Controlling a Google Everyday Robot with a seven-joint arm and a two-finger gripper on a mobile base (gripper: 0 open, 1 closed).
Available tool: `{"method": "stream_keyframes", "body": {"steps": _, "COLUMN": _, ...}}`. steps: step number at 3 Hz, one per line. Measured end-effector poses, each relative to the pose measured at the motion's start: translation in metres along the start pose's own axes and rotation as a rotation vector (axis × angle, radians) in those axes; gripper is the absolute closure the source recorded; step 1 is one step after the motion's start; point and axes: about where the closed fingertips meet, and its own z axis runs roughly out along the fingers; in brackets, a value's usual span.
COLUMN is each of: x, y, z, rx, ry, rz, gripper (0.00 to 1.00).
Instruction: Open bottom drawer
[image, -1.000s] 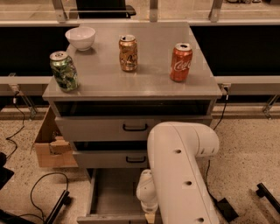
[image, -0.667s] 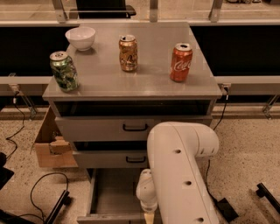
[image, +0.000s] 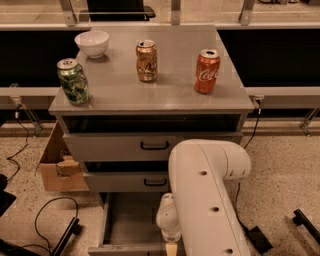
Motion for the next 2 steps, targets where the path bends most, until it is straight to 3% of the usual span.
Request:
{"method": "stream_keyframes", "body": {"steps": 1, "x": 0.004, "y": 0.013, "z": 0.010, "rx": -0.026, "ry": -0.040, "rz": -0.003, "gripper": 0.00}}
{"method": "stream_keyframes", "body": {"steps": 2, "x": 0.014, "y": 0.066, "z": 0.033, "rx": -0.098, "ry": -0.119, "rz": 0.020, "gripper": 0.18}}
